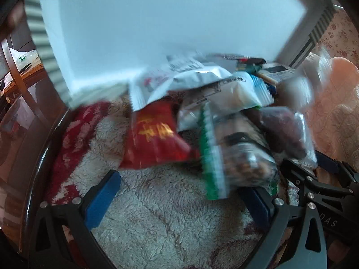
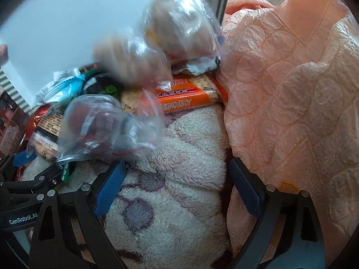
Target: Organize snacks
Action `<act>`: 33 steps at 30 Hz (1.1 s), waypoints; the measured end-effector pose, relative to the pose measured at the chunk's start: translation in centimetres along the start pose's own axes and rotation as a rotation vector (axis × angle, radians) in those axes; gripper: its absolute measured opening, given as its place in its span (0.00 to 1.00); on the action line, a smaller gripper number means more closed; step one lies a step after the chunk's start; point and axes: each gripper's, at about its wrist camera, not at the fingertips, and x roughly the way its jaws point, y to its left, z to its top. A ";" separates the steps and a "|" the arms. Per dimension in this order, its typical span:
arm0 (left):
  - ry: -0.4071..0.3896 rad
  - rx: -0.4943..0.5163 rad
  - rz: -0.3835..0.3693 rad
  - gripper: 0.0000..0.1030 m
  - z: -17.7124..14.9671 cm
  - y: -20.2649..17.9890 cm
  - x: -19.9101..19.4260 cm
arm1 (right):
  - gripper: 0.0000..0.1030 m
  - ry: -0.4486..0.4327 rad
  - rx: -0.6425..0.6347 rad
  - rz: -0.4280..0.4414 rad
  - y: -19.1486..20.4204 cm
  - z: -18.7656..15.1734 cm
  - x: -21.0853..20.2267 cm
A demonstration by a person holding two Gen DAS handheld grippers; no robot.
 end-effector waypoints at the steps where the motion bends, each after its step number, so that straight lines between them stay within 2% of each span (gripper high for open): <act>1: 0.000 0.000 0.000 1.00 0.0 0.0 0.0 | 0.90 0.000 -0.001 0.000 -0.1 -0.1 0.1; 13: -0.001 -0.001 -0.001 1.00 -0.2 0.0 0.5 | 0.91 0.001 0.000 -0.001 1.3 0.2 0.1; 14: -0.001 -0.001 -0.001 1.00 -0.2 0.0 0.5 | 0.91 -0.001 0.003 0.004 0.3 0.1 -0.2; 33: -0.001 -0.001 -0.002 1.00 -0.2 0.0 0.5 | 0.91 0.000 0.008 0.008 0.0 0.2 -0.3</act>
